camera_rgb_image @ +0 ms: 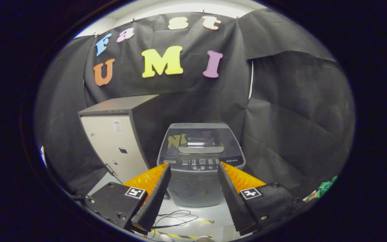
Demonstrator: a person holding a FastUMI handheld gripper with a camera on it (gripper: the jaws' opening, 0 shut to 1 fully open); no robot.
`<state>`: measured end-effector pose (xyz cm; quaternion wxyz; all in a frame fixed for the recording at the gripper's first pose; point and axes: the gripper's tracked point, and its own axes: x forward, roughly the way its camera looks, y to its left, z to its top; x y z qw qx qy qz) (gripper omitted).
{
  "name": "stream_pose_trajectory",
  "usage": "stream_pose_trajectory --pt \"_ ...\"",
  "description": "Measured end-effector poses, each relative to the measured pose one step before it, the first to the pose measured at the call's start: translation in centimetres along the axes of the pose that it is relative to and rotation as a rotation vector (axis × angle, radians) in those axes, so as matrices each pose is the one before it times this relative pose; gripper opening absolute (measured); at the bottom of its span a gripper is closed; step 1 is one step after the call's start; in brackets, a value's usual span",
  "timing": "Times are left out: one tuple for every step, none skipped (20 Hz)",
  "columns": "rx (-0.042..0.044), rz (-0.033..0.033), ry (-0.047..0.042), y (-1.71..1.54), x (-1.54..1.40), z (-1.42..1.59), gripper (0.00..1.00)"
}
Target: Put the clothes into the washing machine and then close the washing machine lid.
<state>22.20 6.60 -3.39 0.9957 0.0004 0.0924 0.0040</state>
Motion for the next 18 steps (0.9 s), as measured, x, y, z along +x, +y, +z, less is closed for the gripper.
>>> stream_pose_trajectory --pt "-0.00091 0.00501 -0.02415 -0.251 -1.927 0.176 0.88" --pt "-0.01176 0.00287 -0.02051 -0.369 -2.049 0.112 0.89" --pt "-0.00364 -0.00952 -0.02127 -0.764 -1.58 0.21 0.89" --pt "0.00086 -0.00137 -0.01646 -0.414 -1.613 0.122 0.89" --pt "0.00616 -0.0029 -0.00655 -0.499 -1.224 -0.137 0.9" --pt "0.00865 -0.00027 -0.00466 -0.577 -1.456 -0.15 0.91" --pt "0.00699 -0.00403 -0.00811 -0.605 -1.139 -0.075 0.92" --pt "0.00455 -0.00926 -0.00317 -0.686 -0.849 -0.047 0.92" --pt "0.0016 0.00452 -0.00212 -0.2 -0.965 -0.225 0.92" --pt "-0.00396 0.00861 0.00137 0.101 -0.918 -0.378 0.91" --pt "-0.00432 0.01373 0.0064 0.142 -0.719 -0.372 0.92" --pt "-0.00228 0.01436 0.00804 0.198 -0.631 -0.341 0.92" --pt "0.0003 0.01027 0.00382 0.177 -0.476 -0.137 0.92" --pt "0.00428 0.00328 -0.00058 0.028 -0.675 0.018 0.92" --pt "0.00026 -0.00369 -0.00189 -0.005 -0.183 0.227 0.92" --pt "0.00198 -0.01099 0.00351 -0.067 -0.253 0.018 0.92" --pt "0.00735 -0.00965 -0.0058 0.131 -0.07 0.391 0.92" --pt "0.0045 -0.00605 0.00111 0.263 0.13 0.293 0.92"
